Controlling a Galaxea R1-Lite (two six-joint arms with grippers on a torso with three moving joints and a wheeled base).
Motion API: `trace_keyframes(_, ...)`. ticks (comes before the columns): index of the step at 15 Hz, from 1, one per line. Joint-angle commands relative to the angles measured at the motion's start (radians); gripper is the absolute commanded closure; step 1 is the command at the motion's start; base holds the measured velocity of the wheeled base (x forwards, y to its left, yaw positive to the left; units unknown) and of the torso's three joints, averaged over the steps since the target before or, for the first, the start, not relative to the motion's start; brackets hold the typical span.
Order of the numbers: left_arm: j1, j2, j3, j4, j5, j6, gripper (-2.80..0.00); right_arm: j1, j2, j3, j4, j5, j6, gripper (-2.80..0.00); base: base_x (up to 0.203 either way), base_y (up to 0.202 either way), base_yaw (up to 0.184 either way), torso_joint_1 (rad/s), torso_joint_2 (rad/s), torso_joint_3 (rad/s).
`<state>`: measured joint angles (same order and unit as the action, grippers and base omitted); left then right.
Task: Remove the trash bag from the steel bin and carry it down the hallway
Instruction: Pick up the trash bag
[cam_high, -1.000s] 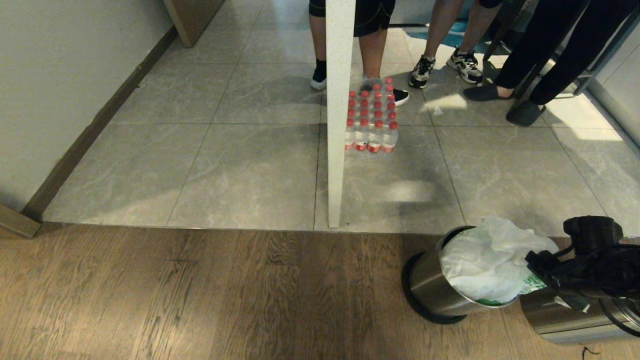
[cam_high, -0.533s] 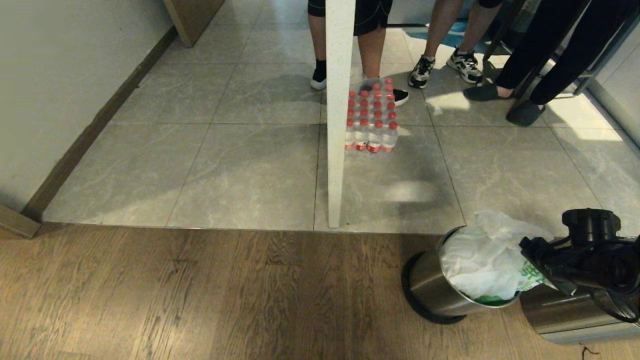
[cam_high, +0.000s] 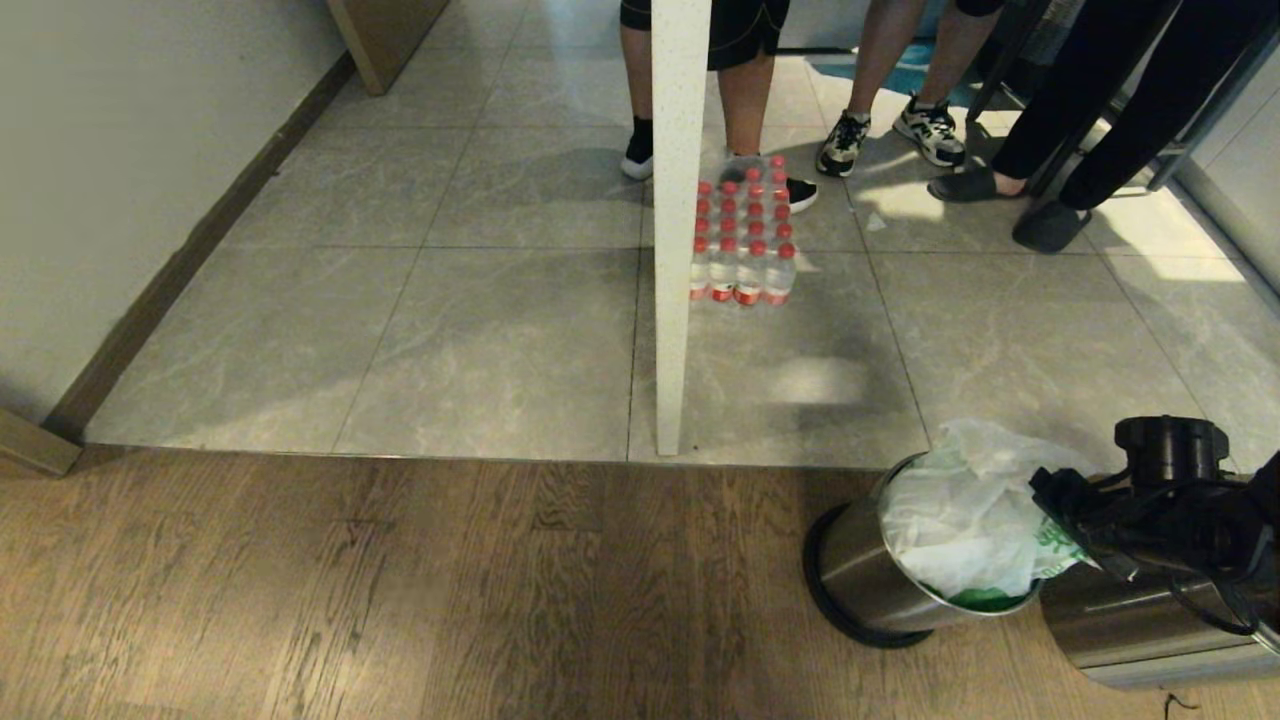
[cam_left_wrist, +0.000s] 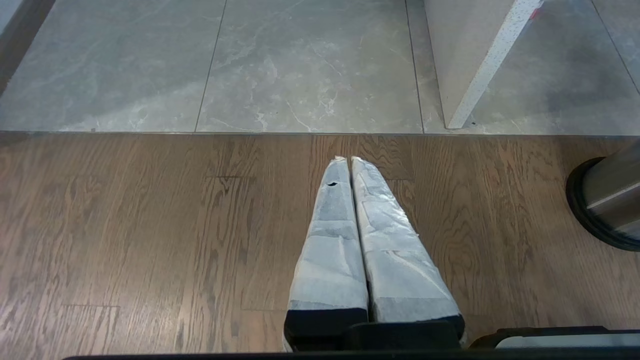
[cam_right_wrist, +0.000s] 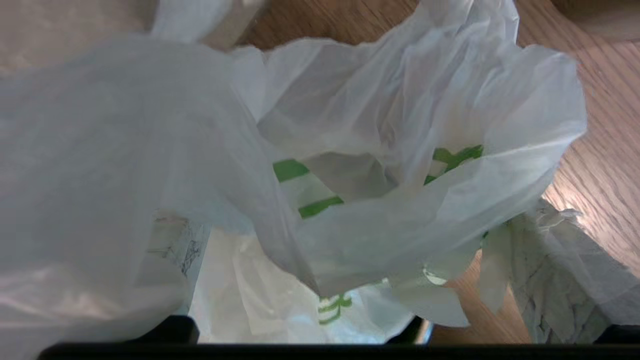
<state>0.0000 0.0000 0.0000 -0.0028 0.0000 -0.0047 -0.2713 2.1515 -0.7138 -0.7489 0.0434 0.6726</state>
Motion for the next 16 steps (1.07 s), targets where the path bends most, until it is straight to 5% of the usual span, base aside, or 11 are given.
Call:
trace_keyframes(1, 0.0, 0.0, 0.0, 0.0, 0.0, -0.001, 0.0, 0.0, 0.008, -0.004, -0.013, 0.007, 0.004, -2.8, 0.0, 0.0, 0.0, 0.0, 0.0, 0.0)
trace_keyframes(5, 0.0, 0.0, 0.0, 0.0, 0.0, -0.001, 0.0, 0.0, 0.026, -0.013, -0.042, 0.022, 0.004, -2.8, 0.0, 0.0, 0.0, 0.0, 0.0, 0.0)
trace_keyframes(6, 0.0, 0.0, 0.0, 0.0, 0.0, -0.001, 0.0, 0.0, 0.029, -0.018, -0.049, 0.023, 0.004, 0.0, 0.0, 0.0, 0.0, 0.0, 0.0, 0.0)
trace_keyframes(16, 0.0, 0.0, 0.0, 0.0, 0.0, -0.001, 0.0, -0.007, -0.06, -0.018, -0.033, 0.053, -0.021, 0.0, 0.0, 0.0, 0.0, 0.0, 0.0, 0.0)
